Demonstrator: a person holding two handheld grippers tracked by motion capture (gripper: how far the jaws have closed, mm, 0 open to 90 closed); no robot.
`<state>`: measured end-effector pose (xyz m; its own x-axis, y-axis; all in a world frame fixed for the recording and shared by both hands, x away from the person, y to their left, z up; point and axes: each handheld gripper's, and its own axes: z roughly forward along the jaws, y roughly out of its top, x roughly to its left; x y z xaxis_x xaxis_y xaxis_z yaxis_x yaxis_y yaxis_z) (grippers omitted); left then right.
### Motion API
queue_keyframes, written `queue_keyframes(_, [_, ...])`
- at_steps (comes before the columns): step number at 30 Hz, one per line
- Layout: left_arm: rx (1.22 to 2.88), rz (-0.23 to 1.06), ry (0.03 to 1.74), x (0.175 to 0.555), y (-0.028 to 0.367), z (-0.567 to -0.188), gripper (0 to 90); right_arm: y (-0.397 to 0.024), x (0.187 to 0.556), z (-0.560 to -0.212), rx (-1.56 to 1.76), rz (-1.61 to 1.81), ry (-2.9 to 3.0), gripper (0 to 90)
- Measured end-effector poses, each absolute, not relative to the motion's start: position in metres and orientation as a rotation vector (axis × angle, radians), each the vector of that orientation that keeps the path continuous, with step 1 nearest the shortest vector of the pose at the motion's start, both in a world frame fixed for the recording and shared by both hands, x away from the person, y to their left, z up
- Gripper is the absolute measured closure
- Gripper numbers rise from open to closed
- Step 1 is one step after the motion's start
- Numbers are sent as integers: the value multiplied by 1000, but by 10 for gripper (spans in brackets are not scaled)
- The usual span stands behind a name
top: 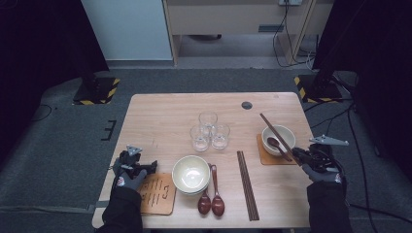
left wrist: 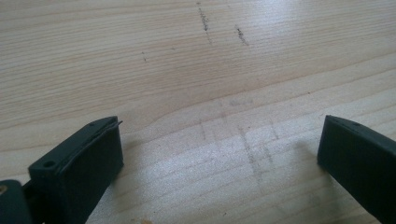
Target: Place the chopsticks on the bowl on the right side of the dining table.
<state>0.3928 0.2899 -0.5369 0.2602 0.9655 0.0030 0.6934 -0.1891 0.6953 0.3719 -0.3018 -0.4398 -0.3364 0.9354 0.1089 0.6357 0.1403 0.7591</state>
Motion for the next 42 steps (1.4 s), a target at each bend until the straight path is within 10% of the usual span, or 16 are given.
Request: queue_keyframes(42, [1957, 609, 1498, 393, 290, -537, 0, -313, 372, -462, 1626, 961, 2015, 764])
